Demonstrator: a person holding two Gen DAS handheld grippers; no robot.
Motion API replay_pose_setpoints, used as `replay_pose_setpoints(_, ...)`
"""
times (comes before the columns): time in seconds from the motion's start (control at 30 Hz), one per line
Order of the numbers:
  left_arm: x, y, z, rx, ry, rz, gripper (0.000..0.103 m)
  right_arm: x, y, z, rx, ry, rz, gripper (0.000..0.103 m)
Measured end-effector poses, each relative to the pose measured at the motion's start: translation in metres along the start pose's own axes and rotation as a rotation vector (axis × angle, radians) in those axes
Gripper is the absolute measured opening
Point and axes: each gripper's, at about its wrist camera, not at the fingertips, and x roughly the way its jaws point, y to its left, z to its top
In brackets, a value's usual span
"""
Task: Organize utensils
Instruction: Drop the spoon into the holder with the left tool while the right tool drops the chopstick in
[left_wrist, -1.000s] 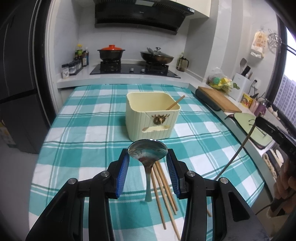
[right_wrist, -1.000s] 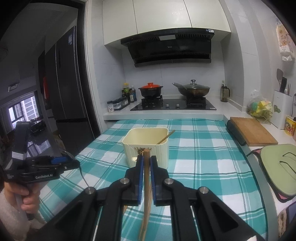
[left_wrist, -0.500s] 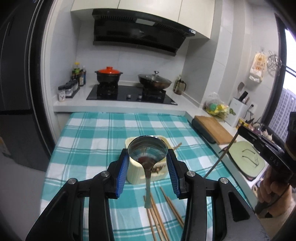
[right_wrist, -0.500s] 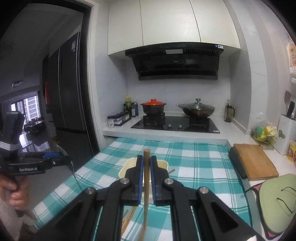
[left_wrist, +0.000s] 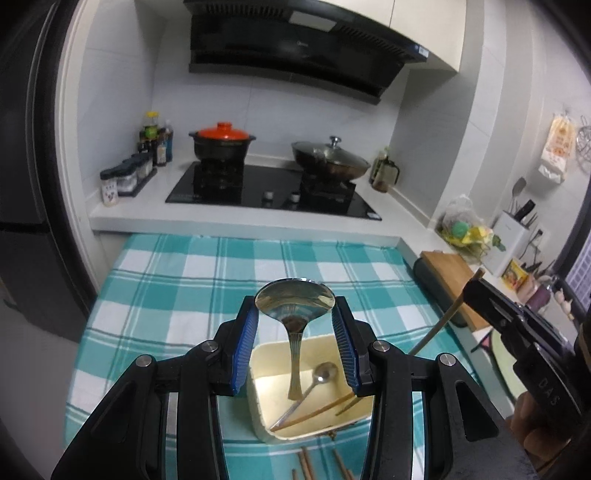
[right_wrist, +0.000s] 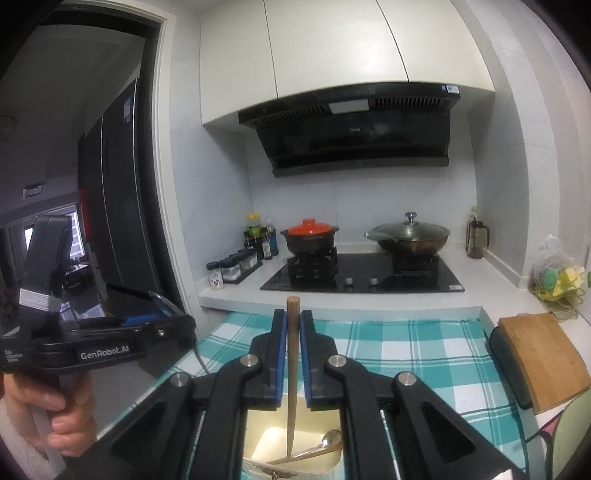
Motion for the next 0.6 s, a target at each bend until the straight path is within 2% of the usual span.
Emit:
replay_pose_setpoints(0.13,0.047,0.005,-0.018,0.004,0.097,0.023,0.041,0.049,-0.019,-0.028,0.074,0.143,0.034,0.007)
replay_pose_setpoints(0.27,0.077,0.007,-0.034,0.011,0.164,0.048,0.042,0.088,-0.039,-0.056,0.133,0.284,0.039,0.007)
replay_pose_setpoints(0.4,0.096,0.004,-0.037,0.021,0.196,0.08,0.044,0.11,-0.053,-0.069,0.162,0.338,0.014,0.011)
replay_pose_setpoints(0.47,0.094,0.001,-0.033,0.028,0.187,0.085,0.052,0.119,-0.056,-0.068,0.17,0.36,0.009,0.011)
replay_pose_setpoints(0.53,0.083,-0.001,-0.026,0.033,0.169,0.092,0.059,0.123,-0.056,-0.063,0.157,0.371,-0.022,0.021)
replay_pose_setpoints(0.57,0.073,-0.002,-0.024,0.037,0.156,0.091,0.063,0.122,-0.056,-0.059,0.154,0.373,-0.031,0.033)
replay_pose_setpoints(0.6,0.06,-0.002,-0.022,0.045,0.14,0.088,0.065,0.119,-0.056,-0.054,0.155,0.368,-0.032,0.035)
